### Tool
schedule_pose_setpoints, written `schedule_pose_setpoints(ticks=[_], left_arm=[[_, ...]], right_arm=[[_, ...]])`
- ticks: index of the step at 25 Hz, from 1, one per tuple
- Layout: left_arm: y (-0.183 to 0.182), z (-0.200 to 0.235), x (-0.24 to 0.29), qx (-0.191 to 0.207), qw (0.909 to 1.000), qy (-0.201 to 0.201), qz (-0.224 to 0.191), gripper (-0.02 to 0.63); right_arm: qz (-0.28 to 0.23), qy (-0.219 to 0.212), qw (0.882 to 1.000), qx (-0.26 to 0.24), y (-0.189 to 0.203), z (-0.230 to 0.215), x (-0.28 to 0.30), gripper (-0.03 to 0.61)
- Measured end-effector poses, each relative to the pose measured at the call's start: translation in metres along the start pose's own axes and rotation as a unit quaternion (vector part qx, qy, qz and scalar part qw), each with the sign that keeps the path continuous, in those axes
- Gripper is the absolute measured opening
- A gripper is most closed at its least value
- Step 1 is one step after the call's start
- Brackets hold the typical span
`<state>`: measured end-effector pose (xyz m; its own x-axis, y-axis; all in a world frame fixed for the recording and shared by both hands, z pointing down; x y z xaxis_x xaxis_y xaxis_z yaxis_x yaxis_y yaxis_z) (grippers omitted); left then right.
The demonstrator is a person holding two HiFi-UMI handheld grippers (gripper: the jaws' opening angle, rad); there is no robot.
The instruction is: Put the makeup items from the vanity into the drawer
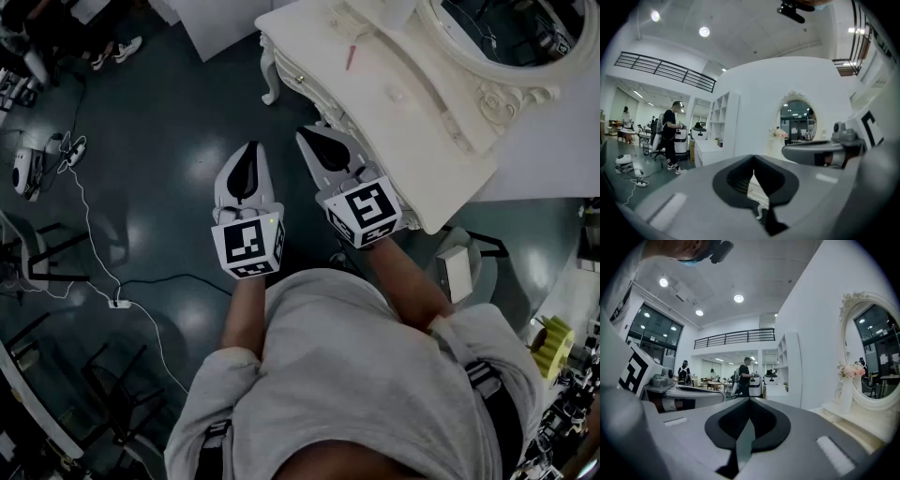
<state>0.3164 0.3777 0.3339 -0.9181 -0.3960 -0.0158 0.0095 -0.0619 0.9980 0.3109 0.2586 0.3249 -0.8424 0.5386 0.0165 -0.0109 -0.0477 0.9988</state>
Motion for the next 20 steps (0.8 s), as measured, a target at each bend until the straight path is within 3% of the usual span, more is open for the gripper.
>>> schedule_pose_setpoints(ticks=[10, 20], left_arm=[[0.006, 0.070, 0.053, -0.019, 0.9966, 0.070, 0.040, 0.003], [0.033, 0.025, 0.121, -0.030, 0.9786, 0.188, 0.078, 0.003]], right_arm=[[0.022, 0.061, 0.998, 0.020, 0.009, 0.006, 0.068, -0.002], [0.071, 0.136, 0.988, 0.027, 0.034, -0.059, 0.058, 0.000]])
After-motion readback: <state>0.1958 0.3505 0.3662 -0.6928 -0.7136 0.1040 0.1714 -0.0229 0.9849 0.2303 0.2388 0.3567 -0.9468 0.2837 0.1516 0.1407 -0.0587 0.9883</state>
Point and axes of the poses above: the fingertips, and each gripper's own axes: x forward along the fingers, z to its left, y out of its underside, the point moved 5 cm from there along -x, backward along the fingers, and after that the axes turned 6 degrees about -z, right-handed, at the moved point
